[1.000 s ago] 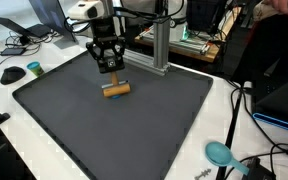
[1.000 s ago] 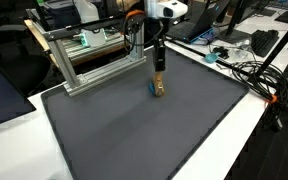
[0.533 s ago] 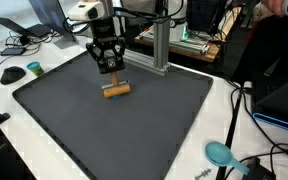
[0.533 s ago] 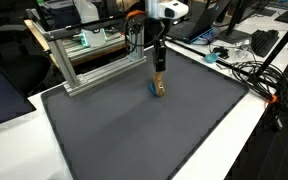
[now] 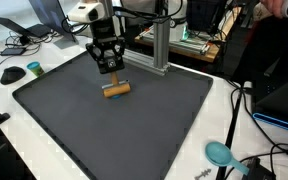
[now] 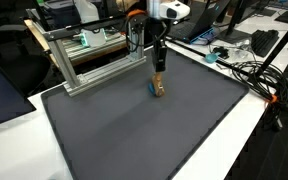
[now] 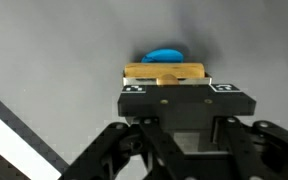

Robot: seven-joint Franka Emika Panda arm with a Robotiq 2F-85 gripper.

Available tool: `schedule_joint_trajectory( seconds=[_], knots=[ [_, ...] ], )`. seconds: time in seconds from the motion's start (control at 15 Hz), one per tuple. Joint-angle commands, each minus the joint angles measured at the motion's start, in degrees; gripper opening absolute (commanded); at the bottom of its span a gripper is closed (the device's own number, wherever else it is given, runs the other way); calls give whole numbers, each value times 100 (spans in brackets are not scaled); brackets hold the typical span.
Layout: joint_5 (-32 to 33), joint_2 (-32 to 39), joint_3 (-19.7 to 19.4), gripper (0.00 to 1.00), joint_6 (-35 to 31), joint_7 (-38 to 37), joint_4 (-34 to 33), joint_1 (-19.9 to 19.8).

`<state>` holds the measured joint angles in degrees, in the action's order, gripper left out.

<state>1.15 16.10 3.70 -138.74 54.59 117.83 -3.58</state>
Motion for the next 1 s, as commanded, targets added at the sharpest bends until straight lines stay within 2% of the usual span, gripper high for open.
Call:
schedule_joint_trajectory(
  seconds=[0.0,0.93],
  knots=[
    [239,404,-43,22,280,-48,-14,41],
    [359,459,-17,22,556,43,-45,47]
  ],
)
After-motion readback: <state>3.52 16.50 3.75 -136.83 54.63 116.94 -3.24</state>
